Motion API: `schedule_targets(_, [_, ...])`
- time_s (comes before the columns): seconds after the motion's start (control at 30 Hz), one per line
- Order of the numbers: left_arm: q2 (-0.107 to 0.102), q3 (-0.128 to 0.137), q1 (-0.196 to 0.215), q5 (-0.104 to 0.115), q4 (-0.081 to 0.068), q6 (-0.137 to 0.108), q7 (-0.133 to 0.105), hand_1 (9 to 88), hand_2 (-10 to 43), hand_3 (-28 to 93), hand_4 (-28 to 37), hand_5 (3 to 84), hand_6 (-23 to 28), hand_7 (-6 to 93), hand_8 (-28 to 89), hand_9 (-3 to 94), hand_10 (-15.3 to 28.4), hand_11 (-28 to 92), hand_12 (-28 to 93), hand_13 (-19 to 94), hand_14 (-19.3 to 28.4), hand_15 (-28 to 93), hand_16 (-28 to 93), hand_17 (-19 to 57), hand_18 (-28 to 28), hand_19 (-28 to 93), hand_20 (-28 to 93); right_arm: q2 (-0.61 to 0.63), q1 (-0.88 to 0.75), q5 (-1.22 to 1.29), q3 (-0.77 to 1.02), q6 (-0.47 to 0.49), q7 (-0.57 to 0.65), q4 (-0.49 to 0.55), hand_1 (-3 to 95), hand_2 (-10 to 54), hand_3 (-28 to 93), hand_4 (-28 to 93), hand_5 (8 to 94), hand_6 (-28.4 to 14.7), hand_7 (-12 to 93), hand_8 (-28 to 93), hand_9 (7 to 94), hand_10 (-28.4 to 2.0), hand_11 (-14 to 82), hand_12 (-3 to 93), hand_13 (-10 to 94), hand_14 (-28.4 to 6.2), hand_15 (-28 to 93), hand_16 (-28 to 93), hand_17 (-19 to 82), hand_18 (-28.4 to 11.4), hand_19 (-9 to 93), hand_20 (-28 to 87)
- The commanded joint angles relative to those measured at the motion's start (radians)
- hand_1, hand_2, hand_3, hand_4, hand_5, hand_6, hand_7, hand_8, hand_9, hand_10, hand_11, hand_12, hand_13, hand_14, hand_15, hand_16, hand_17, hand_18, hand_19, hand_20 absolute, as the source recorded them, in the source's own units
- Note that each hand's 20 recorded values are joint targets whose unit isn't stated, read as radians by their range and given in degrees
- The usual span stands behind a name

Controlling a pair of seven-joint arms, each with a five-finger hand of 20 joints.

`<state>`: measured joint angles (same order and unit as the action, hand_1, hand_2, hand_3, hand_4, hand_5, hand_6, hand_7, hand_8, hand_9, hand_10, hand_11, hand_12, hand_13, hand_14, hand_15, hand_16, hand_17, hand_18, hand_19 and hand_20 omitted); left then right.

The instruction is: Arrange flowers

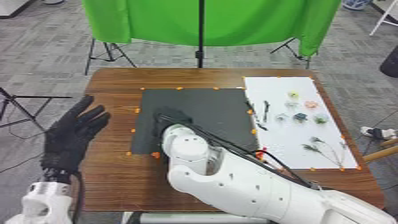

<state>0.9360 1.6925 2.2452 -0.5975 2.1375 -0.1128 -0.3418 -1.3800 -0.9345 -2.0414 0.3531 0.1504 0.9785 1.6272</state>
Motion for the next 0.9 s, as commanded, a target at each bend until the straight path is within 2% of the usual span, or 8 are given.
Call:
schedule_targets(0.03, [0.080,-0.013,-0.087,-0.025,-0.023,0.042,0.087,22.6,4.0,82,-25.5,39.0,6.4,10.5,-10,35.5,19.2,20,9,24,26.8,42,-8,-10.9,25.8,52,5,0.017,0.010,-0.015,-0.017,-0.040,0.006,-0.027,50.6,-9.5,68,-26,92.5,-2.7,22,9,93.7,-11.1,50.1,21.3,91,-6.0,72,22,63,-18.5,93,47])
schedule_targets(0.27, [0.106,-0.018,-0.131,-0.046,-0.040,0.076,0.151,22.9,3.9,82,-25.1,39.0,6.5,10.4,-10,35.5,19.0,20,9,24,26.8,43,-8,-10.9,25.7,52,5,0.018,0.006,0.030,-0.012,-0.097,0.025,-0.022,47.4,-5.8,68,-28,93.3,0.3,17,2,93.7,-10.9,49.8,19.7,91,-6.1,71,22,63,-18.6,93,47])
schedule_targets(0.4, [0.115,-0.020,-0.147,-0.053,-0.048,0.087,0.174,22.9,3.9,82,-24.9,38.9,6.5,10.4,-10,35.4,19.1,20,9,24,26.8,43,-8,-11.0,25.7,52,5,0.018,0.005,0.059,-0.008,-0.124,0.031,-0.021,46.2,-2.9,65,-28,93.0,1.5,16,-2,93.7,-10.6,48.2,17.8,91,-5.8,69,22,63,-18.5,93,46])
schedule_targets(0.6, [0.101,-0.007,-0.092,-0.038,-0.023,0.052,0.127,23.0,3.9,83,-24.8,38.8,6.6,10.5,-10,35.4,19.0,20,9,24,26.7,43,-8,-11.0,25.7,52,5,0.015,-0.012,0.047,0.007,-0.112,0.000,-0.006,43.0,-3.0,63,-28,92.5,1.4,15,-13,93.7,-10.4,44.9,16.5,90,-6.2,67,23,61,-18.7,93,45])
schedule_targets(0.67, [0.086,0.002,-0.023,-0.017,0.006,0.013,0.066,23.1,3.9,83,-24.8,38.8,6.7,10.5,-10,35.3,19.1,20,9,24,26.8,43,-8,-11.0,25.7,52,5,0.010,-0.031,-0.004,0.023,-0.076,-0.029,0.003,41.0,-4.5,63,-28,92.3,0.9,15,-13,93.7,-10.7,44.2,16.4,90,-6.4,67,22,61,-18.8,93,44])
schedule_targets(0.7, [0.070,0.001,0.011,-0.001,0.016,-0.004,0.020,23.1,3.9,83,-24.8,38.8,6.7,10.5,-10,35.3,19.1,20,9,23,26.7,43,-8,-11.0,25.7,52,5,0.020,-0.027,-0.029,0.014,-0.085,-0.042,0.012,40.6,-4.8,62,-28,92.3,0.8,15,-13,93.7,-10.8,44.0,16.3,90,-6.5,67,22,61,-18.8,93,44])
schedule_targets(0.73, [0.092,0.013,0.008,-0.015,0.014,0.010,0.052,23.1,3.9,83,-24.8,38.8,6.7,10.5,-10,35.3,19.1,20,9,23,26.7,43,-8,-11.0,25.7,52,5,0.034,-0.034,-0.044,0.021,-0.091,-0.040,0.025,40.1,-4.9,62,-28,92.3,0.5,15,-13,93.7,-10.9,44.0,16.3,90,-6.6,67,22,61,-18.9,93,44])
schedule_targets(0.9, [0.098,0.050,0.087,-0.008,0.035,0.001,0.023,23.1,4.0,82,-24.9,38.7,6.7,10.6,-10,35.3,19.2,20,9,23,26.9,43,-8,-11.0,25.7,52,5,0.147,-0.054,-0.071,0.074,-0.089,-0.053,0.138,32.6,-3.2,63,-27,93.7,-0.7,23,-15,93.7,-11.3,49.0,14.8,92,-7.4,68,22,63,-20.6,93,47])
